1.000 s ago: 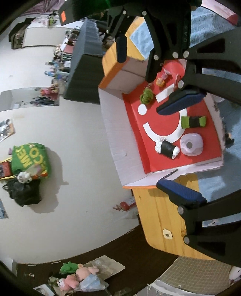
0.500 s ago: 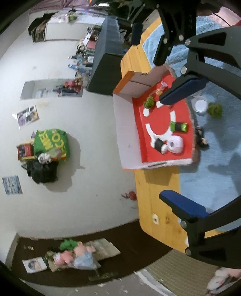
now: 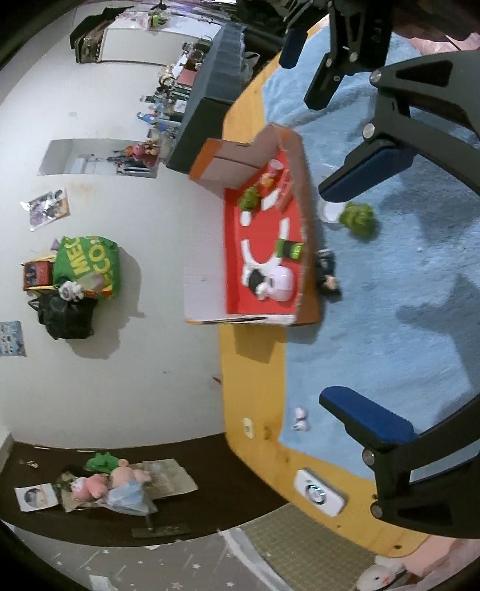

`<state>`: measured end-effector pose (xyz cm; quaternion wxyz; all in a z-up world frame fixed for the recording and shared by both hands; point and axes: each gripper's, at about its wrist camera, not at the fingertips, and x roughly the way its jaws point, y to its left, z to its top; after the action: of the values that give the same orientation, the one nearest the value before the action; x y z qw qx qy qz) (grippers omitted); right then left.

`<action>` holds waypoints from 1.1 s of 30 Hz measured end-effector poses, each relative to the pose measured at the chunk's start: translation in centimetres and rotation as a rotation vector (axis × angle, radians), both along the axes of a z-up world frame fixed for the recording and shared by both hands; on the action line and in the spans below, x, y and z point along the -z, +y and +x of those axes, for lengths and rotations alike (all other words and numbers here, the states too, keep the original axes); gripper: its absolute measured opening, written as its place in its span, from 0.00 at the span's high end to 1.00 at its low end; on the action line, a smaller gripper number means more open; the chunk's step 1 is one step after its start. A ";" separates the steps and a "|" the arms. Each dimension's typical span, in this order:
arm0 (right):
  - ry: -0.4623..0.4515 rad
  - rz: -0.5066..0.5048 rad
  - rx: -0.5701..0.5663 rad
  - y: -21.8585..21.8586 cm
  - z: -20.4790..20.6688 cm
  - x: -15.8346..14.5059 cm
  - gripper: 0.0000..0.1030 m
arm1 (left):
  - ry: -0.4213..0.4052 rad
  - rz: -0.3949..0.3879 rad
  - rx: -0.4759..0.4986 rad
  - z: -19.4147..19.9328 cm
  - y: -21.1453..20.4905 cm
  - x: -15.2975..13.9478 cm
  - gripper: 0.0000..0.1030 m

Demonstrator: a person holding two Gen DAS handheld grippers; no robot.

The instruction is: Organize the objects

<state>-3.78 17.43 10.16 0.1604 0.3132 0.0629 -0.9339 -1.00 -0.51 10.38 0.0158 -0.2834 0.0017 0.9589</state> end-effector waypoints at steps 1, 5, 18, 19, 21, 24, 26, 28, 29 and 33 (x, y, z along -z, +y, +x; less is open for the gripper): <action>-0.003 0.001 0.006 -0.1 0.2 0.4 0.09 | -0.008 0.004 -0.002 0.0 0.0 0.4 0.01; -0.008 -0.001 0.030 0.1 0.7 1.9 0.09 | -0.038 0.014 -0.023 0.3 0.0 2.3 0.01; -0.036 0.015 0.058 -0.1 1.2 4.7 0.09 | -0.108 0.042 -0.037 0.6 0.3 5.4 0.01; -0.037 0.015 0.060 -0.1 1.2 4.7 0.09 | -0.108 0.040 -0.037 0.6 0.3 5.4 0.01; -0.040 0.010 0.061 0.0 1.1 4.8 0.09 | -0.107 0.038 -0.037 0.5 0.3 5.4 0.01; -0.041 0.009 0.063 0.0 1.1 4.9 0.09 | -0.112 0.042 -0.036 0.5 0.3 5.4 0.01; -0.043 0.013 0.063 0.0 1.0 4.9 0.09 | -0.117 0.043 -0.034 0.4 0.4 5.5 0.01; -0.045 0.014 0.063 0.0 1.0 5.0 0.09 | -0.122 0.042 -0.034 0.3 0.4 5.6 0.01; -0.047 0.015 0.062 0.0 0.9 5.1 0.09 | -0.123 0.043 -0.034 0.3 0.4 5.6 0.01; -0.053 0.019 0.062 0.0 0.8 5.3 0.09 | -0.135 0.044 -0.030 0.0 0.5 5.9 0.01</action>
<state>-3.00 17.38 4.86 0.1301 0.3413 0.0580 -0.9291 -1.02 -0.02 4.50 0.0074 -0.3472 -0.0246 0.9374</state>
